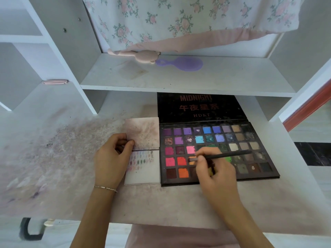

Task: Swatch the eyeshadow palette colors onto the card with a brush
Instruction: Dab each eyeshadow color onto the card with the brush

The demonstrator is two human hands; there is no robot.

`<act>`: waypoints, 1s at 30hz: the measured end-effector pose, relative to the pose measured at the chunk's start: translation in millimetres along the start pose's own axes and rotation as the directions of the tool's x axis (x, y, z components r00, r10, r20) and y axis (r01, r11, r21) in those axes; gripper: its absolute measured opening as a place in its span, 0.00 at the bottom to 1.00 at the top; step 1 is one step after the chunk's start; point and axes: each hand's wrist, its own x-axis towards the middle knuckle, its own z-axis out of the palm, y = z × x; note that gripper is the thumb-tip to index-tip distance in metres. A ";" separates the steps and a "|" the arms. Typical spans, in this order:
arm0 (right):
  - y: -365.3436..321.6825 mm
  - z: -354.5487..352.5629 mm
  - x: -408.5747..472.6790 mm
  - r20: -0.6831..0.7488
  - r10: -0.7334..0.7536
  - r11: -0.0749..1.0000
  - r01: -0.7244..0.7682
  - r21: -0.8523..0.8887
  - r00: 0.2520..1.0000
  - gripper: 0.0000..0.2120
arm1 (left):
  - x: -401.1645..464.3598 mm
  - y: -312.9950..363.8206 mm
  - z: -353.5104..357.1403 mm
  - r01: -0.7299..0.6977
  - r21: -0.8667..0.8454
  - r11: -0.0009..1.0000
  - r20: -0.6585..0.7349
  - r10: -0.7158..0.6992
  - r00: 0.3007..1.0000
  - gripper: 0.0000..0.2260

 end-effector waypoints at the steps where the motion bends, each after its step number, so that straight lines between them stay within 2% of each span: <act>1: -2.3 7.1 -0.6 0.028 0.011 1.000 -0.012 0.027 1.000 0.04 | -0.1 0.3 -0.1 0.001 -0.001 1.000 0.000 -0.001 1.000 0.05; 3: -7.3 21.0 -1.5 0.095 0.028 0.997 -0.034 0.066 0.995 0.06 | 0.0 0.6 -0.2 0.003 -0.010 1.000 0.003 -0.003 1.000 0.05; 5: -12.3 33.0 -2.3 0.144 0.021 0.999 -0.024 0.023 0.989 0.07 | 0.1 0.9 -0.1 0.002 -0.012 1.000 0.004 -0.002 1.000 0.05; 9: -18.3 50.0 -3.9 0.204 0.015 0.999 -0.005 -0.047 0.979 0.02 | -0.2 1.6 -0.2 -0.011 -0.019 1.000 0.005 0.012 1.000 0.04; 14: -20.8 58.1 -2.2 0.214 -0.021 0.987 0.054 -0.148 0.977 0.01 | 0.0 0.9 -0.4 -0.005 -0.020 1.000 0.011 0.005 1.000 0.03; 30: -20.6 60.2 -2.7 0.231 0.019 0.977 0.031 -0.211 0.973 0.04 | 0.6 -1.9 0.4 -0.042 -0.019 0.999 0.010 0.042 0.999 0.03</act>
